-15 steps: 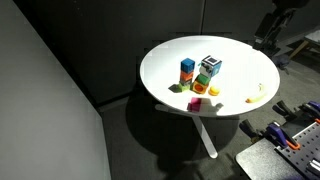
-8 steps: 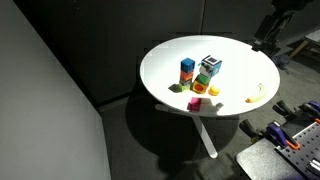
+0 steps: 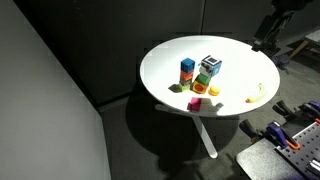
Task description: Put the pink block on top of the blue block
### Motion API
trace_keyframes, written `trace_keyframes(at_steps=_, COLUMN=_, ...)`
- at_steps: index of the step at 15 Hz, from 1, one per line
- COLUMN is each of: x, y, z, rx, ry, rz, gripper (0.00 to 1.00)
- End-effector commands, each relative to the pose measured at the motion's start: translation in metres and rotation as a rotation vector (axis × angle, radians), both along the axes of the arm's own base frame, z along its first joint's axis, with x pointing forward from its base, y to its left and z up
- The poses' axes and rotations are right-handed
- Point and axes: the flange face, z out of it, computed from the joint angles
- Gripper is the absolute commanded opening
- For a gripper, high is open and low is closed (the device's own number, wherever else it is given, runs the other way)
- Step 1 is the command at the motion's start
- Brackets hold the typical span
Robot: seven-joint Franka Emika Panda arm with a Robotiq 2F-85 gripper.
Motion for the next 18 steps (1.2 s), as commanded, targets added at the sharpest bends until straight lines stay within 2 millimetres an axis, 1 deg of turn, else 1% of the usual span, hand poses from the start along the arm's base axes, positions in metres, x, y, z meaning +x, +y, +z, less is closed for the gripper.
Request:
trace_keyframes(at_steps=1, x=0.004, y=0.004, z=-0.001, rx=-0.005, ry=-0.001, rz=0.006, gripper=1.00)
trace_keyframes(at_steps=5, x=0.012, y=0.022, z=-0.011, rx=-0.023, ry=0.001, rz=0.048, gripper=1.00)
trace_keyframes(at_steps=9, x=0.025, y=0.042, z=-0.027, rx=-0.042, ry=-0.010, rz=0.094, gripper=1.00)
trace_keyframes(at_steps=13, x=0.043, y=0.058, z=-0.045, rx=-0.058, ry=-0.016, rz=0.115, gripper=1.00)
trace_keyframes(at_steps=18, x=0.072, y=0.070, z=-0.064, rx=-0.045, ry=-0.003, rz=0.115, gripper=1.00)
